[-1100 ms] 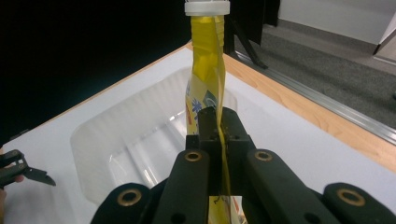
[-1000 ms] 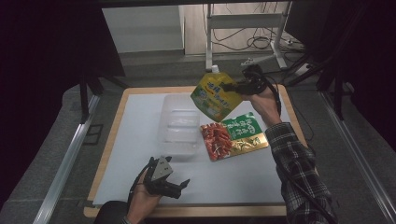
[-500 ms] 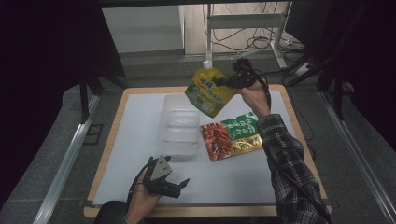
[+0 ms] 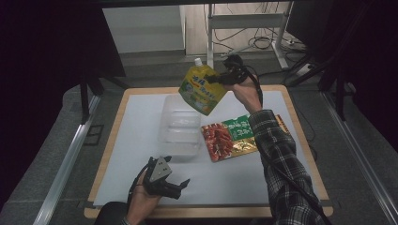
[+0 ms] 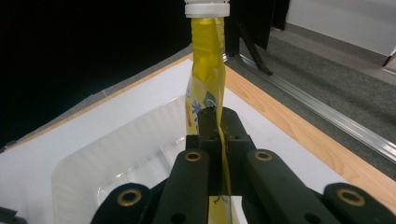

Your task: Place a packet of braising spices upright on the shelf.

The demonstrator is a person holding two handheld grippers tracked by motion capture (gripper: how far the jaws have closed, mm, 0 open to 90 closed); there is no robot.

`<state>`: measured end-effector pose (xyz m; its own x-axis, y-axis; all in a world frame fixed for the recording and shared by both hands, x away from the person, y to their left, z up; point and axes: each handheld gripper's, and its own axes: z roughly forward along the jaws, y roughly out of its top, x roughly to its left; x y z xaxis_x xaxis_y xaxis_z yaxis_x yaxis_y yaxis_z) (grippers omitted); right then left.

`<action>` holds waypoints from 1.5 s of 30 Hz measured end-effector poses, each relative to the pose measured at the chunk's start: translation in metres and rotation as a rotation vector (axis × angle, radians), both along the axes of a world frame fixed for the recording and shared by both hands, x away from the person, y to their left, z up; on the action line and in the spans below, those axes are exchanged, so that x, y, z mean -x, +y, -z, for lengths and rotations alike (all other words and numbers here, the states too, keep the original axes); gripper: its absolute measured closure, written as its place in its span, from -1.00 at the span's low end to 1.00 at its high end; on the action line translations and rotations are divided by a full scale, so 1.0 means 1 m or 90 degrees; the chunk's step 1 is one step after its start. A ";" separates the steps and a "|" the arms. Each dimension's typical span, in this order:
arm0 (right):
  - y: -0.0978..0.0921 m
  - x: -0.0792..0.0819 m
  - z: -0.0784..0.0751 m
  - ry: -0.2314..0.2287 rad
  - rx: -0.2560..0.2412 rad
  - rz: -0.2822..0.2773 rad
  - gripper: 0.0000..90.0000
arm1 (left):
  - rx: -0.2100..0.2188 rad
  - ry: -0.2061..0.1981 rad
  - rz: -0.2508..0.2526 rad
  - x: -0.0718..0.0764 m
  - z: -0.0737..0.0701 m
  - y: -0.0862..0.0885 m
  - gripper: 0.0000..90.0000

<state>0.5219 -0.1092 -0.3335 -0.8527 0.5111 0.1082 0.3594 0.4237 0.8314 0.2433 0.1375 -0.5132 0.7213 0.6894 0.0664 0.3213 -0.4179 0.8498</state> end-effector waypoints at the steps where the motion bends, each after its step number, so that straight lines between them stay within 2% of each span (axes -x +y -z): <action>1: 0.006 -0.002 0.002 0.000 0.005 -0.003 0.98 | -0.002 0.000 0.000 0.000 0.000 0.000 -1.00; 6: 0.019 -0.008 0.006 -0.001 0.018 -0.005 0.97 | -0.004 0.001 0.001 0.000 0.000 0.000 -1.00; 13: 0.033 -0.013 0.009 0.005 0.011 -0.017 0.97 | -0.005 0.001 0.002 0.000 0.000 -0.001 -1.00; 15: 0.043 -0.014 0.012 0.006 0.039 -0.018 0.97 | -0.005 0.002 0.003 0.000 0.001 -0.001 -1.00; 20: 0.054 -0.016 0.016 0.006 0.065 -0.020 0.97 | -0.009 0.004 0.004 0.000 0.001 -0.002 -1.00; 21: 0.060 -0.017 0.020 0.004 0.081 -0.027 0.97 | -0.010 0.004 0.004 0.000 0.001 -0.002 -1.00; 24: 0.067 -0.020 0.025 0.010 0.093 -0.029 0.97 | -0.008 0.005 0.006 0.000 0.001 -0.002 -1.00; 29: 0.073 -0.024 0.036 0.025 0.085 -0.027 0.95 | -0.010 0.006 0.006 0.000 0.001 -0.002 -1.00; 30: 0.075 -0.026 0.042 0.030 0.069 -0.029 0.95 | -0.011 0.006 0.008 0.000 0.002 -0.002 -1.00; 32: 0.078 -0.027 0.047 0.036 0.057 -0.029 0.95 | -0.014 0.007 0.009 0.000 0.002 -0.003 -1.00; 35: 0.082 -0.027 0.052 0.039 0.050 -0.026 0.95 | -0.012 0.006 0.010 0.001 0.002 -0.004 -1.00; 37: 0.087 -0.025 0.061 0.040 0.038 -0.016 0.95 | -0.017 0.007 0.013 0.001 0.002 -0.005 -1.00; 41: 0.090 -0.026 0.065 0.043 0.024 -0.008 0.95 | -0.024 0.008 0.014 0.000 0.003 -0.006 -1.00; 43: 0.089 -0.026 0.065 0.039 0.026 -0.007 0.91 | -0.026 0.008 0.014 0.000 0.003 -0.005 -1.00; 45: 0.087 -0.024 0.061 0.029 0.042 -0.006 0.64 | -0.023 0.008 0.011 0.000 0.003 -0.005 -1.00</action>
